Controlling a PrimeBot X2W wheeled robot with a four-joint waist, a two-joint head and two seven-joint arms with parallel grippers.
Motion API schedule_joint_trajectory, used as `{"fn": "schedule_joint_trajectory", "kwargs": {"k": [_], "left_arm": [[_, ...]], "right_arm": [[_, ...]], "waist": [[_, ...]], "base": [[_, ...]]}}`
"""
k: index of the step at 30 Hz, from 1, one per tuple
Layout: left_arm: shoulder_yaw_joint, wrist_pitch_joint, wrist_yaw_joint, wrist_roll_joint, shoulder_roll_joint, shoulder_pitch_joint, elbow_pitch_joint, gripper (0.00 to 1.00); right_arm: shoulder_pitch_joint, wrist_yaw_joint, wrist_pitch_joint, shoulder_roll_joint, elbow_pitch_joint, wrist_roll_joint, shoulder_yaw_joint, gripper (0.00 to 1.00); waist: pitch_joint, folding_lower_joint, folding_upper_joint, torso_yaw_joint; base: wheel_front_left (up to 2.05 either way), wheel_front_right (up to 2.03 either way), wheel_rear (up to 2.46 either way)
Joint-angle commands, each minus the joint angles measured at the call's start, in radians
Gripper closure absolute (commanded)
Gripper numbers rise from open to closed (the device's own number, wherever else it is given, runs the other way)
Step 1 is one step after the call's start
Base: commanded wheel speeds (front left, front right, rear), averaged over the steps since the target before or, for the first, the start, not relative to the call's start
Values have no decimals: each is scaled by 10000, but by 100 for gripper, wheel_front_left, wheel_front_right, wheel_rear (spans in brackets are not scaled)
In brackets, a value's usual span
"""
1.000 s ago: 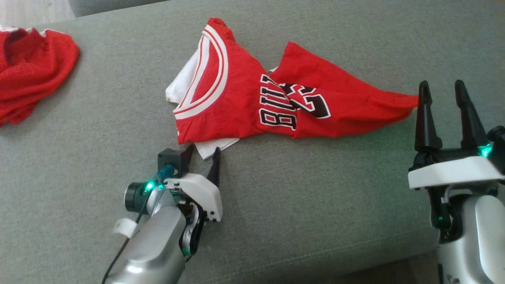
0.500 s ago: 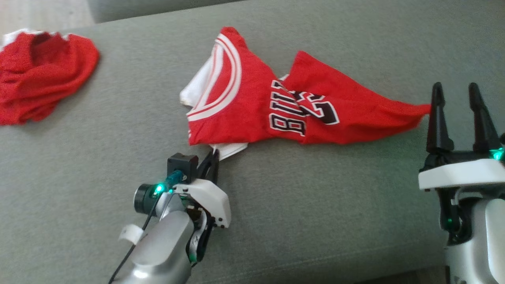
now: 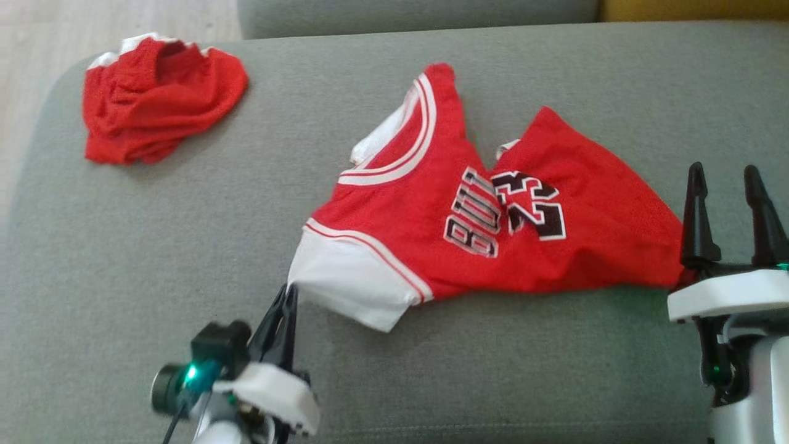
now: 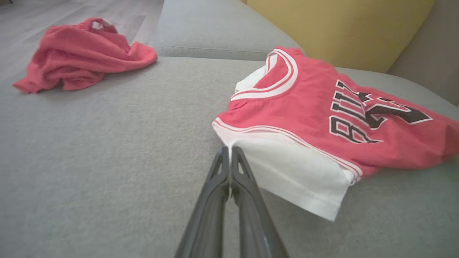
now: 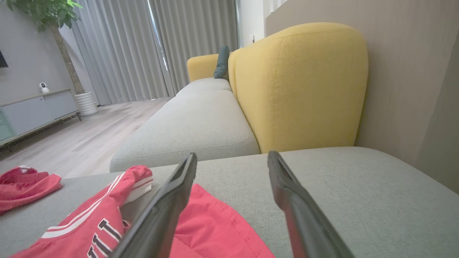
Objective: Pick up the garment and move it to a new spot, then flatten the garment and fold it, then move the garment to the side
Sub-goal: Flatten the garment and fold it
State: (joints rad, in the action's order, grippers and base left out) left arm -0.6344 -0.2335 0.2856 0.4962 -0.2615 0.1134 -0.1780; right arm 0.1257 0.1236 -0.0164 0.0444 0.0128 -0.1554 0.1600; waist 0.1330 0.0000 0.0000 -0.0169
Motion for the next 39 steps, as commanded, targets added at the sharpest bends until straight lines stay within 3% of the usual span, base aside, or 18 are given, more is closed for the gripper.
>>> {"fn": "schedule_joint_trajectory", "kwargs": {"k": [1, 8, 13, 18, 20, 21, 24, 29, 39], "left_arm": [[478, 117, 275, 81, -371, -104, 904, 100], [817, 449, 964, 347, -941, -1454, 2215, 100], [857, 539, 1017, 605, -905, -1781, 2121, 100], [809, 458, 834, 980, -516, -1821, 1257, 100], [827, 298, 720, 1022, -387, -1728, 1051, 44], [847, 204, 657, 1018, -322, -1650, 992, 0], [943, -38, 544, 886, -144, -1360, 974, 0], [1168, -234, 353, 507, 103, -861, 1229, 0], [1373, -280, 1, -227, 682, -427, 1976, 0]], "right_arm": [[63, 71, 69, 59, -254, 117, -184, 0], [51, 71, 265, 59, -50, 229, -99, 0], [91, 71, 363, 59, 93, 337, -14, 0], [402, 71, 704, 58, 343, 700, -3, 0], [674, 71, 907, 58, 442, 916, -66, 0], [849, 71, 1022, 58, 517, 1029, -113, 0], [1420, 71, 1457, 152, 910, 1394, -289, 0], [2555, 71, 2225, 884, 2064, 1468, -815, 0], [4767, 71, 3703, 2204, 5512, 722, -1782, 0]], "waist": [[-32, 0, 0, 175], [36, 0, 0, 293], [51, 0, 0, 316], [81, 0, 0, 327], [106, 0, 0, 339], [120, 0, 0, 353], [129, 0, 0, 475], [227, 0, 0, 796], [839, 0, 0, 1660]], "base": [[0, 0, 0], [0, 0, 0], [0, 0, 0], [0, 0, 0], [0, 0, 0], [0, 0, 0], [0, 0, 0], [0, 0, 0], [0, 0, 0]]}}
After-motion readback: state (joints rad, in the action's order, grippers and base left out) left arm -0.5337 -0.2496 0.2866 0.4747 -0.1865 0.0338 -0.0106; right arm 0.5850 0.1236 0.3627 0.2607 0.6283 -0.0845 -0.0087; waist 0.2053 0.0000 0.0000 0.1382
